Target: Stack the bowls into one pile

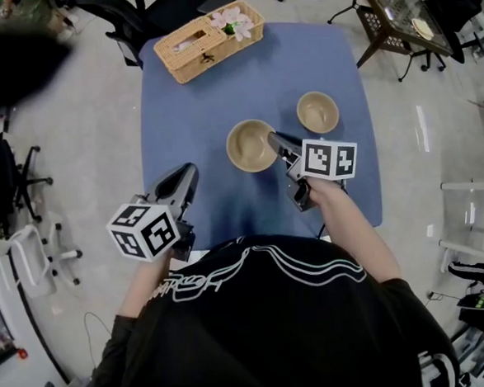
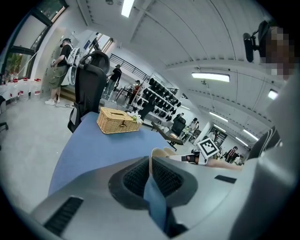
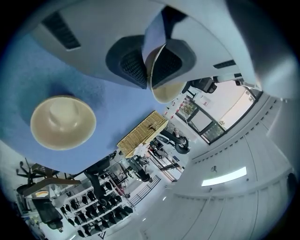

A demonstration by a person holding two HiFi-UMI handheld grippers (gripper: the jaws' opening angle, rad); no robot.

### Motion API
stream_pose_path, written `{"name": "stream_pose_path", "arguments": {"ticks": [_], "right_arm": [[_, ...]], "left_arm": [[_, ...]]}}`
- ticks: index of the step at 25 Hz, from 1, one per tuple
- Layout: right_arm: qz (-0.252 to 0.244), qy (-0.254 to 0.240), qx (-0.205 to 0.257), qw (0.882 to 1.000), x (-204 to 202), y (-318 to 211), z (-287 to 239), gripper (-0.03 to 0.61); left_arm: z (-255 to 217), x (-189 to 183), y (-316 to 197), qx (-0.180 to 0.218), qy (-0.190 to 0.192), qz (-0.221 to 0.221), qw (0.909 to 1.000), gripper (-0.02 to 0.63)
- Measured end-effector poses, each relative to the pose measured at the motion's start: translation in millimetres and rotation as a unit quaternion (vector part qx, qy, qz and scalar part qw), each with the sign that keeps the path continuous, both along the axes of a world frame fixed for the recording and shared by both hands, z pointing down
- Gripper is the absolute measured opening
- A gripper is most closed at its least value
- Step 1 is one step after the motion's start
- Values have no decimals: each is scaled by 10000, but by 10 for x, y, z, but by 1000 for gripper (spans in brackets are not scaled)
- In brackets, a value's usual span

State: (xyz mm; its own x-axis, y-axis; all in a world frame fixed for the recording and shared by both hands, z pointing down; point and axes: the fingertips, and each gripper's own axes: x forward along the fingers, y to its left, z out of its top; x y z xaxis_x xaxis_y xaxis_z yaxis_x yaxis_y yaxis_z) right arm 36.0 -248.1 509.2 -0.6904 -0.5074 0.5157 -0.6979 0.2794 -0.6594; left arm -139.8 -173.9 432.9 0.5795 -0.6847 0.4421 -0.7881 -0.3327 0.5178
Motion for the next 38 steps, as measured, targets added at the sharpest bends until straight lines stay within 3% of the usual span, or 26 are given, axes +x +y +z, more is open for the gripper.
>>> {"name": "stream_pose_path", "arguments": {"ticks": [22,31,38], "right_arm": [[237,-31,448,9987,1136,-389,-468,55],[330,189,587,9976,1590,-589,-441,55],[429,354,539,9970,1790,-712,-296,55]], "left_arm": [[-147,846,-125,155,8,-119,9998,38],[-80,1173,-90,171,111,-258,9995,38],[55,1226,-53,64,167,-377,9991,38]]}}
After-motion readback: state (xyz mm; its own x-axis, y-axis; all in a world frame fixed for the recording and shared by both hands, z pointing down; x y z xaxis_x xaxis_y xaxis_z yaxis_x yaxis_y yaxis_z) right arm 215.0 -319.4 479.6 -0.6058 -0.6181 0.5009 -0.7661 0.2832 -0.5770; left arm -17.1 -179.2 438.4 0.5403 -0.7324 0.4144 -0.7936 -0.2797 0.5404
